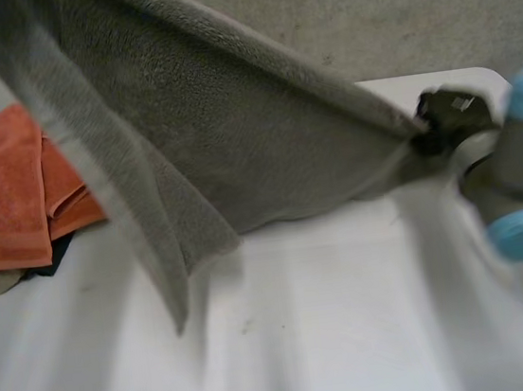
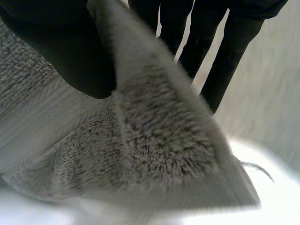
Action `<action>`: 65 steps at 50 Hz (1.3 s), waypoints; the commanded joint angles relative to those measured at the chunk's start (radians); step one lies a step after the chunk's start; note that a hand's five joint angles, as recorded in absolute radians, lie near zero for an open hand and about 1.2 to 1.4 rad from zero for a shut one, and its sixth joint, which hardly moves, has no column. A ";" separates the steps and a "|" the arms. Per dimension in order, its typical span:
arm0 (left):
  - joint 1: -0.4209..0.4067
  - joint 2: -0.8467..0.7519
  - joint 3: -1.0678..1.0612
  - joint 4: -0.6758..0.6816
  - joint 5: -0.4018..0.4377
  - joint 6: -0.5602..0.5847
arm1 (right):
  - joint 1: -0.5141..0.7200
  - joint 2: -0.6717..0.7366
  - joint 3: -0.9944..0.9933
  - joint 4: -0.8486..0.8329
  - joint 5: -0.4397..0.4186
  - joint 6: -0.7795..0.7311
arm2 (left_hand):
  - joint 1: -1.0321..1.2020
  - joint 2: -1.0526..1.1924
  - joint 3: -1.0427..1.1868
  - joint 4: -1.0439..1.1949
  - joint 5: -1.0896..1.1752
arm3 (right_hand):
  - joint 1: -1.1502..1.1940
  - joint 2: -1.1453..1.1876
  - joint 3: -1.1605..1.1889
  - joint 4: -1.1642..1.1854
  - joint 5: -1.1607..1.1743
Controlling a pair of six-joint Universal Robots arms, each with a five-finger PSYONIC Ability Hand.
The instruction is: Fold the laundry.
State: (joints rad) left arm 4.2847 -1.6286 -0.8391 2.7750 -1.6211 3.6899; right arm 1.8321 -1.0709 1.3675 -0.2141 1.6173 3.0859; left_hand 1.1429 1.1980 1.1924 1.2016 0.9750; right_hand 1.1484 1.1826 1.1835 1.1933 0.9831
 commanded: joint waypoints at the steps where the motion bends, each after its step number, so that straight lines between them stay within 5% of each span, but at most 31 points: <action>1: 0.165 0.006 -0.173 -0.032 0.113 -0.004 | -0.197 -0.259 -0.051 0.265 -0.347 -0.459 | 0.253 0.198 0.204 0.195 0.247 | 0.248 0.214 0.213 0.203 0.239; 9: 0.211 -0.118 -0.305 -0.057 0.199 -0.002 | -0.283 -0.233 -0.270 0.620 -0.437 -0.527 | 0.253 0.198 0.204 0.195 0.247 | 0.248 0.214 0.213 0.203 0.239; 19: 0.165 -0.460 -0.074 0.072 0.158 0.002 | -0.182 0.011 -0.525 0.691 -0.404 -0.633 | 0.253 0.198 0.204 0.195 0.247 | 0.248 0.214 0.213 0.203 0.239; 24: 0.172 -0.586 0.173 0.280 0.118 -0.022 | -0.131 0.129 -0.754 0.485 -0.271 -0.541 | 0.253 0.198 0.204 0.195 0.247 | 0.248 0.214 0.213 0.203 0.239; 29: 0.172 -0.652 0.353 0.584 0.141 -0.129 | -0.111 0.186 -0.860 0.048 -0.149 -0.341 | 0.253 0.198 0.204 0.195 0.247 | 0.248 0.214 0.213 0.203 0.239; 33: 0.169 -0.659 0.368 0.742 0.149 -0.241 | -0.116 0.186 -0.800 -0.274 -0.134 -0.209 | 0.253 0.198 0.204 0.195 0.247 | 0.248 0.214 0.213 0.203 0.239; 37: 0.173 -0.659 0.345 0.795 0.126 -0.318 | -0.117 0.183 -0.743 -0.364 -0.137 -0.176 | 0.253 0.198 0.204 0.195 0.247 | 0.248 0.214 0.213 0.203 0.239; 54: 0.199 -0.671 -0.102 0.755 0.185 -0.331 | -0.165 0.244 -0.518 0.007 -0.266 -0.229 | 0.253 0.198 0.204 0.195 0.247 | 0.248 0.214 0.213 0.203 0.239; 65: 0.173 -0.515 -0.540 0.644 0.240 -0.102 | -0.208 0.140 -0.193 0.359 -0.379 -0.486 | 0.253 0.198 0.204 0.195 0.247 | 0.248 0.214 0.213 0.203 0.239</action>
State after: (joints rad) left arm 4.4745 -2.2398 -1.1844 3.4941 -1.4110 3.4617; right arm 1.6488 -0.8492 1.0306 -0.0397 1.2696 2.7119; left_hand 1.1428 1.1998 1.1938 1.2021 0.9750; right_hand 1.1484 1.1826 1.1900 1.1980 1.0092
